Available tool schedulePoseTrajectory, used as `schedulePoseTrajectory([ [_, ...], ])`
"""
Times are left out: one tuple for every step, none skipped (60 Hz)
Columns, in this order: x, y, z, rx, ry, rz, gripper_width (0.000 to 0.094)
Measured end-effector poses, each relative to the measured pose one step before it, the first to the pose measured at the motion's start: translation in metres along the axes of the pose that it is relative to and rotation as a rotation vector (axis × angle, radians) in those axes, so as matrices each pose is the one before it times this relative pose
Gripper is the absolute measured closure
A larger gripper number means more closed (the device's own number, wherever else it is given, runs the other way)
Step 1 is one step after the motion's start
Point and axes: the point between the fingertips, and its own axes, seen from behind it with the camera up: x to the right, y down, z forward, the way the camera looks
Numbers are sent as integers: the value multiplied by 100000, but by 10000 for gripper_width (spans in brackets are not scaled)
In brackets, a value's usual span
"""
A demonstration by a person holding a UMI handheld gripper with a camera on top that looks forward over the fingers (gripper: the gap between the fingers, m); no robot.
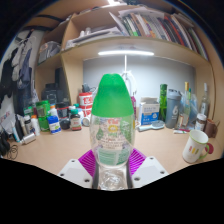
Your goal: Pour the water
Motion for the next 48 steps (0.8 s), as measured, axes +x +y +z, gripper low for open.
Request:
schedulePoseTrajectory([
  [8, 20, 102, -773, -188, 191, 562],
  [-17, 87, 55, -729, -184, 98, 562],
  [-2, -2, 88, -844, -473, 76, 562],
  [-31, 26, 69, -1142, -535, -49, 563],
  [-67, 21, 51, -1283, -665, -21, 563],
  [-24, -48, 20, -1240, -722, 225, 563],
  [-51, -178, -75, -418, -593, 517, 564],
  [64, -460, -94, 141, -578, 858, 562],
  [124, -637, -130, 599, -419, 1175, 561],
  [143, -736, -147, 798, -345, 1528, 561],
  [192, -800, -161, 838, -449, 1846, 561],
  [160, -859, -132, 798, -555, 2329, 562],
  [120, -869, -128, 718, -855, 2875, 561],
  [107, -996, -153, 675, -846, 3612, 560],
  [182, -899, -105, 838, -921, 4032, 562],
  [194, -961, -117, 818, -655, 4362, 562],
  [281, -959, -141, 688, -499, 4391, 562],
  [323, -938, -116, 663, -393, 4555, 563],
  [342, -911, -100, 606, -306, 4799, 562],
  [423, -928, -90, 674, -284, 5188, 562],
  [352, -869, -87, 563, -205, 5542, 562],
  [245, -781, -118, 396, 225, 6122, 564],
  [387, -760, -31, 715, -310, 6369, 564],
  [341, -757, -27, 162, -313, 6309, 565],
  [519, -737, 199, -225, -681, 6139, 565],
  [336, -622, -29, -87, -584, 6056, 564],
  [321, -559, -37, 52, -616, 5864, 563],
  [365, -538, -17, 138, -504, 5850, 564],
  [454, -500, -28, 144, -270, 5678, 563],
  [509, -433, -9, 84, -177, 5395, 565],
  [552, -368, 3, -57, 12, 5249, 566],
  [513, -331, -13, -190, 252, 5382, 565],
  [198, 204, -430, 421, 451, 5524, 564],
  [736, -615, 371, -1273, -456, 5258, 565],
  [384, -208, 67, -664, -296, 5600, 567],
  [292, -179, 49, -667, -587, 5647, 566],
  [179, -178, -3, -578, -912, 5868, 566],
  [64, -213, -12, -381, -1329, 6003, 567],
  [-10, -264, 33, -186, -1519, 6087, 569],
  [-100, -247, 55, -196, -1670, 6190, 564],
  [-319, 322, -207, 358, -1439, 6347, 565],
  [-219, -88, 10, -360, -1818, 5825, 565],
  [-202, -83, -28, -323, -1778, 5552, 565],
  [-222, -371, 509, 215, -1093, 5517, 565],
  [-90, -108, 25, -281, -1313, 4738, 565],
  [-90, 7, 65, -305, -1138, 4213, 566],
  [-57, 54, 33, -319, -953, 3604, 566],
  [-21, 40, 41, -249, -755, 3109, 565],
])
